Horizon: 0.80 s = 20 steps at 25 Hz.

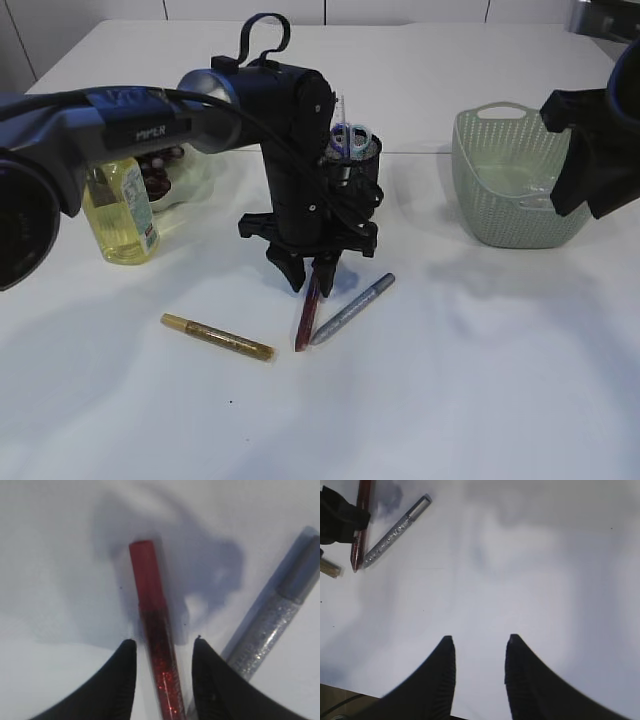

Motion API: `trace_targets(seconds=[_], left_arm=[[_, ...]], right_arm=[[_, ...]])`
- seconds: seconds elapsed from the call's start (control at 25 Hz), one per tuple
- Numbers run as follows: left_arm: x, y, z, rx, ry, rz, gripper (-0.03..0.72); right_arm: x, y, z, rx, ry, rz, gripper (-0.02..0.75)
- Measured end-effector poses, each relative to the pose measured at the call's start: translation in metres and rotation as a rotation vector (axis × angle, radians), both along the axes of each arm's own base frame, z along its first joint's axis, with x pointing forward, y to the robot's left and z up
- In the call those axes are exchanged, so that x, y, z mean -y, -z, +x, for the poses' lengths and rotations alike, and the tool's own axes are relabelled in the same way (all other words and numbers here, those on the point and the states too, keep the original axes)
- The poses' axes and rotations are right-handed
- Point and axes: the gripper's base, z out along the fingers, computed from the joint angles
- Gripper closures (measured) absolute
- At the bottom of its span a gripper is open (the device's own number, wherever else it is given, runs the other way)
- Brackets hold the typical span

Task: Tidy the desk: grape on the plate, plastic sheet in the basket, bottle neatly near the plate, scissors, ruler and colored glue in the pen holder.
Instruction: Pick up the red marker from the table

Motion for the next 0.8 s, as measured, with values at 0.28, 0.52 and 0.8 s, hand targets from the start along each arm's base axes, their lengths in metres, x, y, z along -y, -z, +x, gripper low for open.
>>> trace_targets(seconds=[0.28, 0.52, 0.8], left_arm=[[0.000, 0.012, 0.000, -0.023, -0.005, 0.010, 0.426], [0.000, 0.012, 0.000, -0.024, -0.006, 0.010, 0.433], [0.000, 0.015, 0.000, -0.029, -0.006, 0.013, 0.505]], right_arm=[[0.000, 0.000, 0.000, 0.003, -0.011, -0.002, 0.456], [0.000, 0.000, 0.000, 0.001, -0.011, -0.003, 0.456], [0.000, 0.000, 0.000, 0.001, -0.011, -0.003, 0.456]])
